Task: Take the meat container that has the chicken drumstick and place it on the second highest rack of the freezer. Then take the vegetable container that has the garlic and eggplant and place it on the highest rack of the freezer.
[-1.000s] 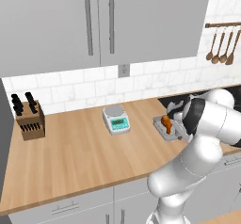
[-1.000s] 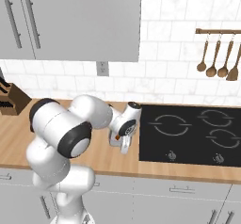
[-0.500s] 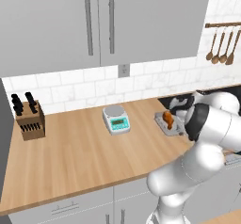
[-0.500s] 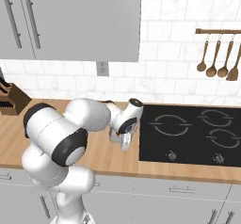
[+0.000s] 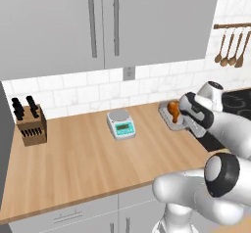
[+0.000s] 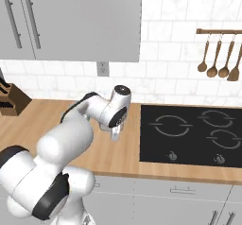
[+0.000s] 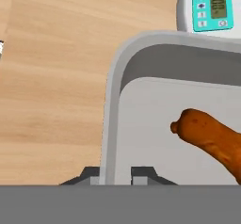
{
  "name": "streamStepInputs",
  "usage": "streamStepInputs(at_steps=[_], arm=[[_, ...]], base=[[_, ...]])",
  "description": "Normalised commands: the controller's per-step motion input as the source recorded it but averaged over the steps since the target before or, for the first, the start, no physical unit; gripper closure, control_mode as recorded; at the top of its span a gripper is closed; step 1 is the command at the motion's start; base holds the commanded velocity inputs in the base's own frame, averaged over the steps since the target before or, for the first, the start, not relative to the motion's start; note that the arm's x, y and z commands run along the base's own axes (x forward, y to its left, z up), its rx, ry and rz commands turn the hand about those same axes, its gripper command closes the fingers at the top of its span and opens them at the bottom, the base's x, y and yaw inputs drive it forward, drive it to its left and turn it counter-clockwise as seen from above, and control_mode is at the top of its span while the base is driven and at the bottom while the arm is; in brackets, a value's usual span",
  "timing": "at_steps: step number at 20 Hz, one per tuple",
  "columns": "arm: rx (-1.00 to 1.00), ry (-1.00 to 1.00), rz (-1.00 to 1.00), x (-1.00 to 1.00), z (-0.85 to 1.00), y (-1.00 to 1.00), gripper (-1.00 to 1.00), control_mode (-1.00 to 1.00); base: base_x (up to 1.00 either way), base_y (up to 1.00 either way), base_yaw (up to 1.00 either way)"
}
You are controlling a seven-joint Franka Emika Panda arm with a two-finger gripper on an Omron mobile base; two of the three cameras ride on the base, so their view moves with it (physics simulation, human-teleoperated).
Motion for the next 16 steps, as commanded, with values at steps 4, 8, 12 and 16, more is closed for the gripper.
streamStepInputs(at_steps=[4, 8, 12, 16], arm=[[0.0, 0.0, -0.05, -0.53, 0.55, 0.7, 1.0, -1.0], [0.0, -0.03, -0.06, -0.74, 0.57, 0.76, 1.0, -1.0], [0.0, -0.06, -0.06, -0.91, 0.56, 0.47, 1.0, -1.0], [0.0, -0.02, -0.07, -0.97, 0.26, 0.17, 1.0, -1.0]], base=[[0.0, 0.0, 0.0], [0.0, 0.0, 0.0], [0.0, 0.0, 0.0], [0.0, 0.0, 0.0]])
